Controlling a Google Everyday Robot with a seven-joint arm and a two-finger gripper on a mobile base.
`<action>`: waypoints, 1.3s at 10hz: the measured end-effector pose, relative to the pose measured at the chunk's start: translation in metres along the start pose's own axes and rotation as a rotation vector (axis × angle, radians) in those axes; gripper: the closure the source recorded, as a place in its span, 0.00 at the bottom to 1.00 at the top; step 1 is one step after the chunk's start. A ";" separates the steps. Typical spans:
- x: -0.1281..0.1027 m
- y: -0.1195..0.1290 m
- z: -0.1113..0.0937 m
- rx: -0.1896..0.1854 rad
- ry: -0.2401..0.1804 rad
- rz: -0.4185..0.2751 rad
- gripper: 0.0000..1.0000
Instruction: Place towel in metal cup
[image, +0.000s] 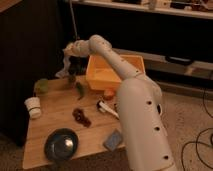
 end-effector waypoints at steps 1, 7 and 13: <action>-0.010 -0.003 -0.009 -0.001 -0.021 0.007 1.00; -0.018 0.009 -0.010 -0.012 -0.036 -0.026 1.00; -0.011 0.025 0.010 -0.024 -0.013 -0.052 1.00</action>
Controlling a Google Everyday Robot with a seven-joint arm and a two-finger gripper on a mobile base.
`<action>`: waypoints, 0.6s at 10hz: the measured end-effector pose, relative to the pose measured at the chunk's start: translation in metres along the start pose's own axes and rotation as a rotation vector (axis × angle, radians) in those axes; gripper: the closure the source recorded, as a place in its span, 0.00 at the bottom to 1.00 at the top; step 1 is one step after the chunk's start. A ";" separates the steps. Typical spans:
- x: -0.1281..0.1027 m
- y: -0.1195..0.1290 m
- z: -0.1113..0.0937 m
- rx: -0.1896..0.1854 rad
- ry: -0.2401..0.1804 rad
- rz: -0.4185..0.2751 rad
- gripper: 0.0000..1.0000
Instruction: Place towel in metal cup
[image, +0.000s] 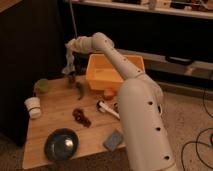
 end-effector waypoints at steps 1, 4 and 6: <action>0.005 0.004 0.007 0.011 0.021 -0.022 1.00; 0.017 -0.004 0.013 0.075 0.075 -0.055 1.00; 0.023 -0.010 0.017 0.094 0.101 -0.060 1.00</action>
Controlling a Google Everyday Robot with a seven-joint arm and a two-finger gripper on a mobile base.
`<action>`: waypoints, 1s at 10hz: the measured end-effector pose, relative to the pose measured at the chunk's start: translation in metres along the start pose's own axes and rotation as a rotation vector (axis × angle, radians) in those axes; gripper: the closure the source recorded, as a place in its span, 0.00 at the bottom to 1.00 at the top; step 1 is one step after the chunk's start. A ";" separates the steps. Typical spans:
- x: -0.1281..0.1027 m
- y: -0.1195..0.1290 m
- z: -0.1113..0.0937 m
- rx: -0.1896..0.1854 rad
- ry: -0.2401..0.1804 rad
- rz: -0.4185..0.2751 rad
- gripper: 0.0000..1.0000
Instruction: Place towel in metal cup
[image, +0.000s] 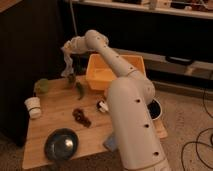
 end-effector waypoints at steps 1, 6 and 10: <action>0.003 0.001 0.004 0.005 0.016 -0.010 1.00; 0.018 -0.006 0.019 0.033 0.071 -0.043 1.00; 0.038 -0.018 0.024 0.066 0.118 -0.067 1.00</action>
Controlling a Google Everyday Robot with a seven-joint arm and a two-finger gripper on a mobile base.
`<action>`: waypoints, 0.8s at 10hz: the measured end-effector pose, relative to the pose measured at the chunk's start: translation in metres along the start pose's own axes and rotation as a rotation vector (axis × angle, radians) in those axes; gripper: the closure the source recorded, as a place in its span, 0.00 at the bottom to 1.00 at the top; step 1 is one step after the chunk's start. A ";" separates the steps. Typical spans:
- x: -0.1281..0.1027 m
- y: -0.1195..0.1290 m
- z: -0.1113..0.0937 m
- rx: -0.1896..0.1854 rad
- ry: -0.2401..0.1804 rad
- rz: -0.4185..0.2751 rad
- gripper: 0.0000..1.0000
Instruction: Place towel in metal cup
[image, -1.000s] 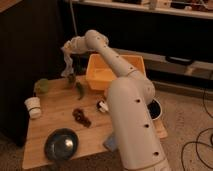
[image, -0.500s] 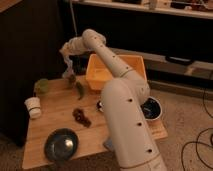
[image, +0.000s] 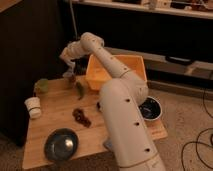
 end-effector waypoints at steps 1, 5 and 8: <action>0.003 -0.002 0.000 0.011 0.011 -0.010 1.00; 0.015 -0.019 0.002 0.046 0.055 -0.028 1.00; 0.017 -0.016 0.006 0.064 0.097 -0.077 1.00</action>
